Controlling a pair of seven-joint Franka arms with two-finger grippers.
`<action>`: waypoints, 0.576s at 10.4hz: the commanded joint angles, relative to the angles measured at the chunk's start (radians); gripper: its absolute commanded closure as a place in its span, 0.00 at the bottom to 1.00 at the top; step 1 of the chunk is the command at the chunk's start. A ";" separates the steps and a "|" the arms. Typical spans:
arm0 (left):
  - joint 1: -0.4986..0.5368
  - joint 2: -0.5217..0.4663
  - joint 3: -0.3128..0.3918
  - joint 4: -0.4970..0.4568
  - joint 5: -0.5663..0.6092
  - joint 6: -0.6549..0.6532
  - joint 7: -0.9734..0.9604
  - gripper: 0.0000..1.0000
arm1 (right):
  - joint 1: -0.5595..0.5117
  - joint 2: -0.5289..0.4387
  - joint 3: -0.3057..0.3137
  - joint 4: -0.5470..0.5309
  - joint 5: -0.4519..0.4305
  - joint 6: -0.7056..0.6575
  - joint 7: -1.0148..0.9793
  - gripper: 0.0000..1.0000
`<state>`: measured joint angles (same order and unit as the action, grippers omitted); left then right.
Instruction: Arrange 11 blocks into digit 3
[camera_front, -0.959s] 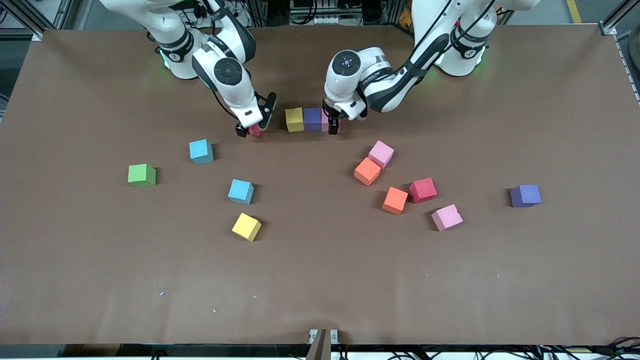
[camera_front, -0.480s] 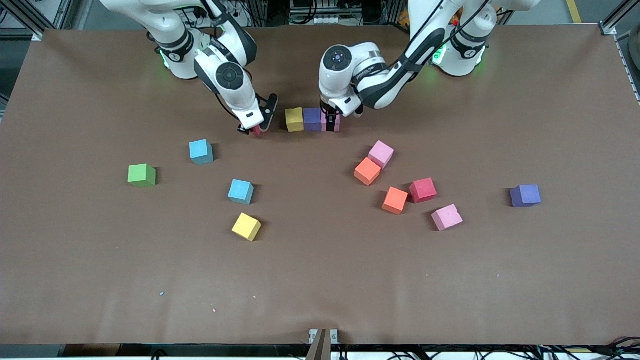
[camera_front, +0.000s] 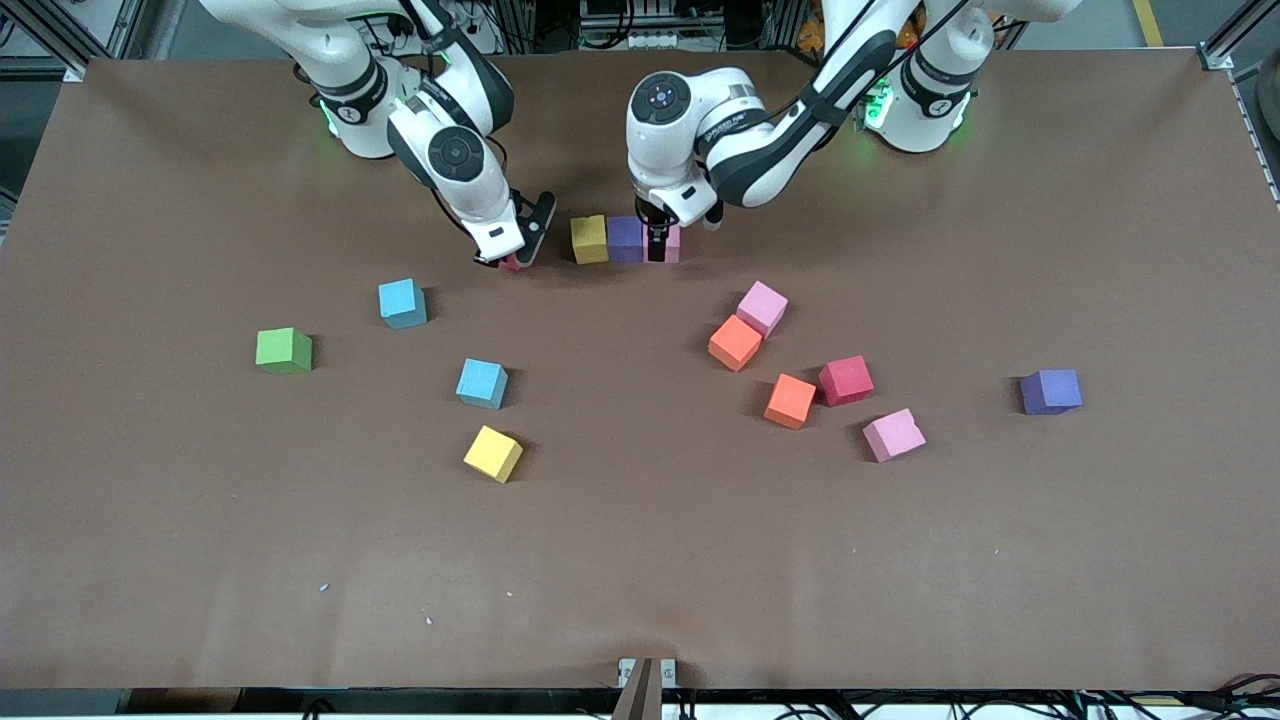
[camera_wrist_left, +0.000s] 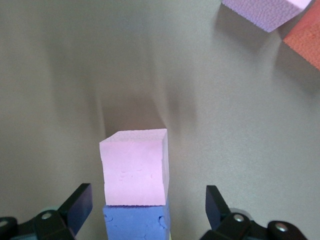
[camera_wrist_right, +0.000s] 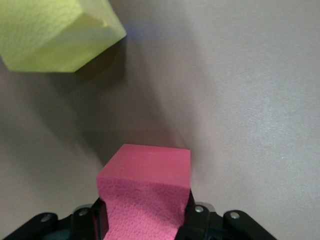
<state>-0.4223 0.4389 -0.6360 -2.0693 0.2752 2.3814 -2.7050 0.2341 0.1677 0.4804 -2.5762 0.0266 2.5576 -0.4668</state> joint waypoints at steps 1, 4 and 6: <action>0.000 -0.044 -0.002 0.000 0.032 -0.043 0.031 0.00 | -0.013 -0.004 -0.005 0.011 0.030 0.010 0.104 1.00; 0.031 -0.077 0.010 0.014 0.030 -0.047 0.212 0.00 | -0.022 -0.007 -0.022 0.051 0.041 0.007 0.261 1.00; 0.080 -0.077 0.010 0.044 0.041 -0.076 0.330 0.00 | -0.021 -0.007 -0.037 0.073 0.116 -0.005 0.324 1.00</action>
<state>-0.3764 0.3772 -0.6233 -2.0435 0.2894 2.3441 -2.4538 0.2249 0.1674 0.4423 -2.5224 0.0872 2.5695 -0.1934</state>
